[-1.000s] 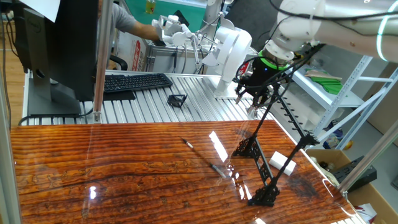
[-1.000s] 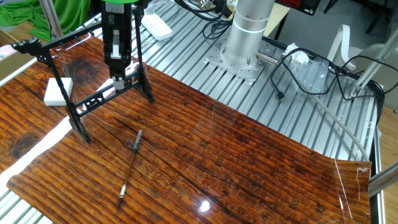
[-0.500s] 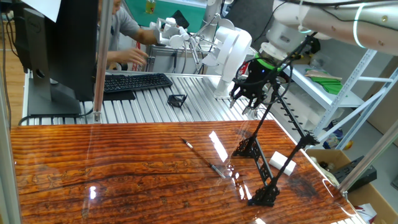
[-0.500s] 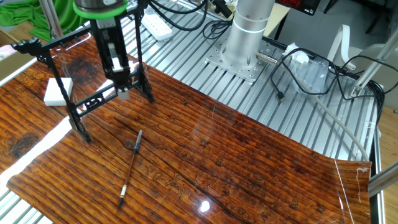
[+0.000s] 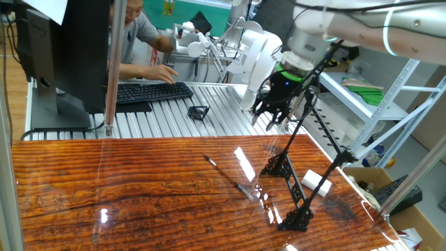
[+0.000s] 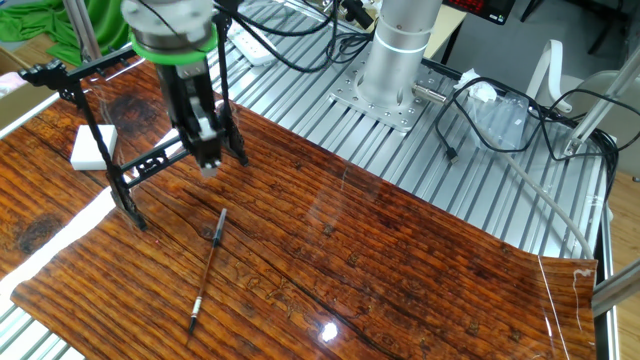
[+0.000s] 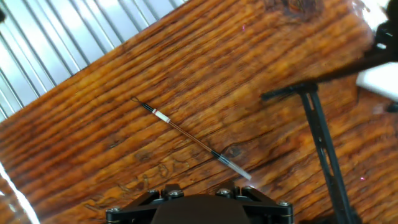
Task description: Place the brush on the pen rack
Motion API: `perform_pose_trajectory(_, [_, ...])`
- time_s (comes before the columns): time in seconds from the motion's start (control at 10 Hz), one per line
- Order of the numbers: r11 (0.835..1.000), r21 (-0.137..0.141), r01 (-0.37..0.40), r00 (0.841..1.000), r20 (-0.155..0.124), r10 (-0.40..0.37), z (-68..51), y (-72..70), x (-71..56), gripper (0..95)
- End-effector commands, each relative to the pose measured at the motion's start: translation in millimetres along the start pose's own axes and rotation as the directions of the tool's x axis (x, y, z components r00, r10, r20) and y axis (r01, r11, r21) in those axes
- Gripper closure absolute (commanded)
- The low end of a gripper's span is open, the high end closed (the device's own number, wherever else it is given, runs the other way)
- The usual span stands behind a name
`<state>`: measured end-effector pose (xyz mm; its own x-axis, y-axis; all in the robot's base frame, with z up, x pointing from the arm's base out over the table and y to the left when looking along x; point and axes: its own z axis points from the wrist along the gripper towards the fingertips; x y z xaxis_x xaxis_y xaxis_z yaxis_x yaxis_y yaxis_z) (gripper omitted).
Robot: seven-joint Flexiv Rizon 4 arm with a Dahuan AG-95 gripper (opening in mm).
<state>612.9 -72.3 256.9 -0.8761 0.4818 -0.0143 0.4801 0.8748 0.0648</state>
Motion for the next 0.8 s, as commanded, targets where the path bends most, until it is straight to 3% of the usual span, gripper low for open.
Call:
perform_pose_trajectory(0.1, [0.998, 0.021, 0.054, 0.998, -0.015, -0.054, 4.9, 1.2, 4.0, 57.0])
perform_pose_trajectory(0.5, [0.995, 0.030, 0.092, 0.995, -0.040, -0.090, 20.8, 1.4, 4.8, 57.0])
perform_pose_trajectory(0.8, [0.995, 0.036, 0.090, 0.995, -0.043, -0.089, 22.6, 2.6, 5.6, 57.0])
